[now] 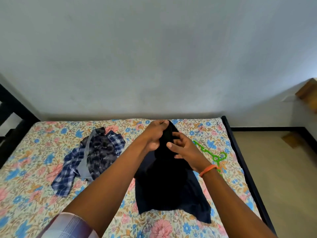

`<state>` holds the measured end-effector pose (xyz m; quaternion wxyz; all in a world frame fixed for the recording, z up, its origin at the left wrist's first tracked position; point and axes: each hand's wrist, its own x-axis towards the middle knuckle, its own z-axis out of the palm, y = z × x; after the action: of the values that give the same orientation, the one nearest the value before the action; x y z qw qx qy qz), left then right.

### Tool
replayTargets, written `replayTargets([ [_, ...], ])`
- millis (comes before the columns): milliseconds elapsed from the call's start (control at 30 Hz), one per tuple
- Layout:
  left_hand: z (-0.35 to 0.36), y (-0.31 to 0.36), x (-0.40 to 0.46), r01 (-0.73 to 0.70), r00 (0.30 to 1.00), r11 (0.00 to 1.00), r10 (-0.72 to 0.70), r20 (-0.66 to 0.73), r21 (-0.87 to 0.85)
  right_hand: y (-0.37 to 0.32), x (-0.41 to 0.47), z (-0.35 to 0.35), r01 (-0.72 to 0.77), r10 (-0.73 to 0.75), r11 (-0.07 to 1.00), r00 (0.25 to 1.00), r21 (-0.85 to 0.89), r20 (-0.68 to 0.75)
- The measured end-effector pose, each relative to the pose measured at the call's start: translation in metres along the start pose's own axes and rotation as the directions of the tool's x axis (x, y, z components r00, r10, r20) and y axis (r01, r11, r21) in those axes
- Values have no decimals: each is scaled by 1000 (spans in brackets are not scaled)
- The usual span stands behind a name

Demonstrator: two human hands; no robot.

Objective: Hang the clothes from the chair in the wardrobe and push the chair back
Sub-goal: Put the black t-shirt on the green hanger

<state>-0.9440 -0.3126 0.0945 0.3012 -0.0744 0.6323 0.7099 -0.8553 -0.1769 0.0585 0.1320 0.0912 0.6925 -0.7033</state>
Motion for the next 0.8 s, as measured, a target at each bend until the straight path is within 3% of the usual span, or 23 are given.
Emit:
replayTargets([
  [133, 3, 23, -6, -63, 998, 992, 66, -22, 110, -13, 0, 9, 126, -128, 988, 992, -86, -15],
  [233, -2, 41, -13, -117, 992, 979, 109, 58, 165, -8, -2, 6, 214, -211, 877, 976, -430, 56],
  [300, -7, 55, -18, -186, 975, 962, 156, 159, 199, 2, -2, 1, 180, -150, 745, 984, -643, 101],
  [400, -21, 78, -21, -268, 958, 925, 227, 173, 271, 10, -4, -4, -29, 65, 648, 998, -761, 17],
  [500, -38, 92, -20, -315, 949, 882, 293, 114, 350, -4, -13, -10, -239, 337, 589, 941, -772, -35],
  [600, -49, 95, -10, -304, 935, 828, 354, -18, 472, -16, -12, -16, -229, 433, 464, 902, -856, -6],
  [667, -55, 96, -2, -269, 913, 850, 375, -161, 453, -18, -6, -22, -212, 407, 270, 909, -939, -88],
  [733, -63, 99, 0, -217, 882, 894, 352, -312, 393, -17, 1, -33, -267, 262, 118, 937, -956, -230],
  [800, -73, 103, 0, -205, 851, 928, 325, -412, 310, -17, 7, -50, -376, 147, 223, 925, -899, -351],
])
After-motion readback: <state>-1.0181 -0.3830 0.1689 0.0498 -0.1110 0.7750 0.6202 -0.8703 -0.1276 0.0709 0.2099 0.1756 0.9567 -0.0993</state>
